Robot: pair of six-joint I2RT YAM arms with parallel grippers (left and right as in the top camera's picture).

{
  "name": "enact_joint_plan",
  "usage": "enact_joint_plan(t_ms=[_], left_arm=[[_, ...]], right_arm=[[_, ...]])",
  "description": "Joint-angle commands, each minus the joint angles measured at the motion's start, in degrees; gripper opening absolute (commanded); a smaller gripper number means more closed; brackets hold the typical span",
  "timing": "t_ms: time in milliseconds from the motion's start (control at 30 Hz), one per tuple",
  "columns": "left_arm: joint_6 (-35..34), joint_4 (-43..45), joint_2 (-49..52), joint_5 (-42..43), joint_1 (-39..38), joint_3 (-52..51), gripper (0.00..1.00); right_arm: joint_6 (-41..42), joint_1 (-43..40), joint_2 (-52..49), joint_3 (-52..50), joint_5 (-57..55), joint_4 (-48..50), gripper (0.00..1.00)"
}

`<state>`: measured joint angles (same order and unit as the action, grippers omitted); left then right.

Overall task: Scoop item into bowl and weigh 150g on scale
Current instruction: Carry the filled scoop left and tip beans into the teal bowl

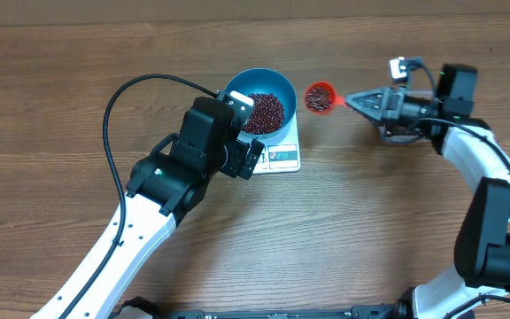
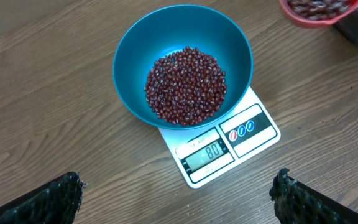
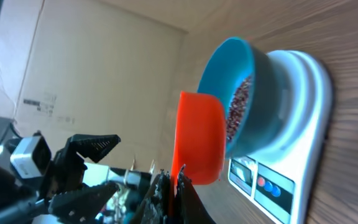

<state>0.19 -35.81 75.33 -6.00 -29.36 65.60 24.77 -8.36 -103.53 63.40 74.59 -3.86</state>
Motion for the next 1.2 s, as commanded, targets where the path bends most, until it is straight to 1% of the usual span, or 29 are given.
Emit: enact_joint_plan(t_ms=[0, 67, 167, 333, 400, 467, 700, 1033, 1167], left_arm=[[0.5, 0.0, -1.1, 0.5, 0.1, 0.1, 1.0], [0.5, 0.0, -1.1, 0.5, 0.1, 0.1, 0.99], [0.5, 0.0, -1.1, 0.5, 0.1, 0.1, 0.99], [0.5, 0.0, -1.1, 0.5, 0.1, 0.1, 1.0], [0.5, 0.0, -1.1, 0.5, 0.1, 0.1, 1.0], [0.5, 0.0, -1.1, 0.5, 0.1, 0.1, 1.0], [0.5, 0.0, -1.1, 0.5, 0.1, 0.1, 0.99], [0.5, 0.0, -1.1, 0.5, 0.1, 0.1, 0.99], [0.5, 0.0, -1.1, 0.5, 0.1, 0.1, 1.0]], right_arm=[[7.1, 3.5, -0.2, 0.3, -3.1, 5.3, 0.04], [8.5, 5.5, -0.2, 0.3, -4.9, 9.0, 0.04], [8.4, 8.1, -0.2, 0.3, -8.1, 12.9, 0.04], [7.2, 11.9, -0.2, 0.3, -18.2, 15.6, 0.04], [2.5, 13.2, -0.2, 0.3, -21.5, 15.6, 0.04], [-3.9, 14.4, -0.2, 0.3, -23.5, 15.6, 0.04], [-23.4, 16.7, -0.2, 0.3, -25.0, 15.2, 0.04], [-40.7, 16.7, -0.2, 0.3, -25.0, 13.7, 0.04], [-46.4, 16.7, -0.2, 0.3, -25.0, 13.6, 0.04]])
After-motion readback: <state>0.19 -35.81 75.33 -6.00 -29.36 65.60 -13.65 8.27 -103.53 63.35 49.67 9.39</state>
